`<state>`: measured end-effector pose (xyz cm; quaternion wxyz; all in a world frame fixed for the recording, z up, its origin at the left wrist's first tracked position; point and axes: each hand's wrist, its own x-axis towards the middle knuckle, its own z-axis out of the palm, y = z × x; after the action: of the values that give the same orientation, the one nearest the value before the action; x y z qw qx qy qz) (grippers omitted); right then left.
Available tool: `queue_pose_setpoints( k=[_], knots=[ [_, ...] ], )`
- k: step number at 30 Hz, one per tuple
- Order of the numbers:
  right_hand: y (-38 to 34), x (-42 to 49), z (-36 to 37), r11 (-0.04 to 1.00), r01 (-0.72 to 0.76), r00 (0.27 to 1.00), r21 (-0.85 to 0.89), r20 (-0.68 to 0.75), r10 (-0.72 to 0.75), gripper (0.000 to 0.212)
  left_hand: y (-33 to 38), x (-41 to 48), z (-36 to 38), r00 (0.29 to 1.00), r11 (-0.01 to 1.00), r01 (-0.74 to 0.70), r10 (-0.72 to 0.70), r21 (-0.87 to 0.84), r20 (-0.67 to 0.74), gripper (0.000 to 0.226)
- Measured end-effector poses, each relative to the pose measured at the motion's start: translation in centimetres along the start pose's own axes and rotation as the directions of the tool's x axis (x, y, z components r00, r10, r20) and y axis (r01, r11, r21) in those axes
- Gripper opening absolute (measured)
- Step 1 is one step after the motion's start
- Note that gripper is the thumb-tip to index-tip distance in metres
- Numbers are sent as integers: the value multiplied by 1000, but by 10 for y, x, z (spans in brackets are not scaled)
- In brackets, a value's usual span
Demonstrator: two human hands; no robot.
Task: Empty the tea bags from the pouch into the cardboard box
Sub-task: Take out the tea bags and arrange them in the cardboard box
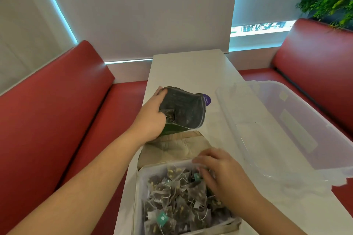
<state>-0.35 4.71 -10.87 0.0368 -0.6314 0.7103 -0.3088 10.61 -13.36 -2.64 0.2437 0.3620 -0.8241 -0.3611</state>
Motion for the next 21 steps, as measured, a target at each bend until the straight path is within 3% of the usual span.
queue_pose_setpoints(
  k=[3,5,7,9,11,13,15,17,21],
  knots=[
    [-16,27,-13,993,88,971,79,-227,-68,26,1,-8,3,997,997,-34,38,-63,66,79],
    [-21,52,-14,992,108,963,59,-256,-90,30,1,-15,5,992,993,-46,58,-113,110,78],
    [-17,82,-7,998,59,994,15,-92,-57,37,-4,-18,9,990,993,-21,37,-112,139,79],
    [-8,113,6,1000,-15,981,-26,194,20,45,-12,-17,13,987,997,-14,26,-75,156,82],
    [-1,141,25,994,-85,880,-75,462,110,55,-15,-18,15,984,998,-16,26,-54,177,84],
    [4,162,49,981,-82,758,-174,629,175,61,-16,-18,16,979,998,-14,27,-64,203,86],
    [6,175,69,975,-123,656,-185,722,220,61,-18,-17,15,974,997,-11,29,-81,225,88],
    [8,181,85,973,-144,607,-182,760,233,58,-20,-14,13,971,995,2,21,-95,239,88],
    [7,181,100,954,-123,636,-274,716,288,63,-18,-9,8,971,989,26,9,-144,237,88]
  ],
)
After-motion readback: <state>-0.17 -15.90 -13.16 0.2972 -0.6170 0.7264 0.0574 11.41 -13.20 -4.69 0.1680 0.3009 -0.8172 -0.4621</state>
